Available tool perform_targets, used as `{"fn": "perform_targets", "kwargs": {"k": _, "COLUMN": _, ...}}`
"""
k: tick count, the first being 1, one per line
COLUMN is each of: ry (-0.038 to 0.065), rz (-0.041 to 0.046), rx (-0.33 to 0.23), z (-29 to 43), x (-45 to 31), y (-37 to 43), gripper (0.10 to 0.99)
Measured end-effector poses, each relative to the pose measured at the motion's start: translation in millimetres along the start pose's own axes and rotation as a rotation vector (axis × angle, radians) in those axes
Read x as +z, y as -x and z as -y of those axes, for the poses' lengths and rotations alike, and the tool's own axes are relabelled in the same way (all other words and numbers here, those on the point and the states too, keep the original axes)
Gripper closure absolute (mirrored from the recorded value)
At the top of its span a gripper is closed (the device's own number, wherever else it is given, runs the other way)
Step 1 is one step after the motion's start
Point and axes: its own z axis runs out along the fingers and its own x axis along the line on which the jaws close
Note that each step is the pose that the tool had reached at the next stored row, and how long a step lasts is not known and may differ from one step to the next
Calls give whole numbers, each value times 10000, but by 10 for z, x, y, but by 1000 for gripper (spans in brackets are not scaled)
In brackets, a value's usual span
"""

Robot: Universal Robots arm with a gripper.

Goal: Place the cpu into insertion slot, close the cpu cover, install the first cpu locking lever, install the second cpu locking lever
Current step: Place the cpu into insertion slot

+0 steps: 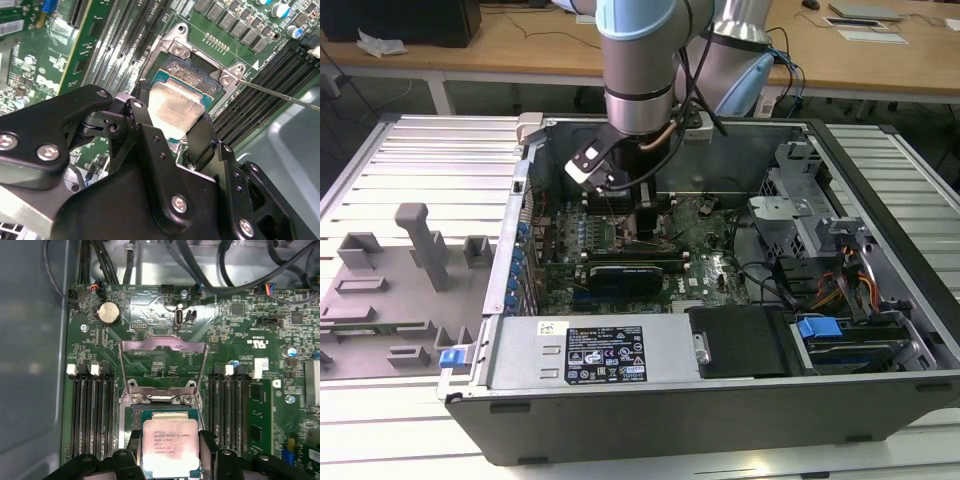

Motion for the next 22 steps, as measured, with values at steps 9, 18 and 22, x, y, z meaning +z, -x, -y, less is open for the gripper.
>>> {"fn": "perform_targets", "kwargs": {"k": 9, "ry": -1, "rz": 6, "rx": 45, "z": 31, "x": 118, "y": -65, "gripper": 545}}
{"fn": "perform_targets", "kwargs": {"k": 18, "ry": -3, "rz": 40, "rx": 379, "z": 43, "x": 190, "y": -71, "gripper": 545}}
{"fn": "perform_targets", "kwargs": {"k": 22, "ry": -3, "rz": 39, "rx": 379, "z": 43, "x": 191, "y": -72, "gripper": 545}}
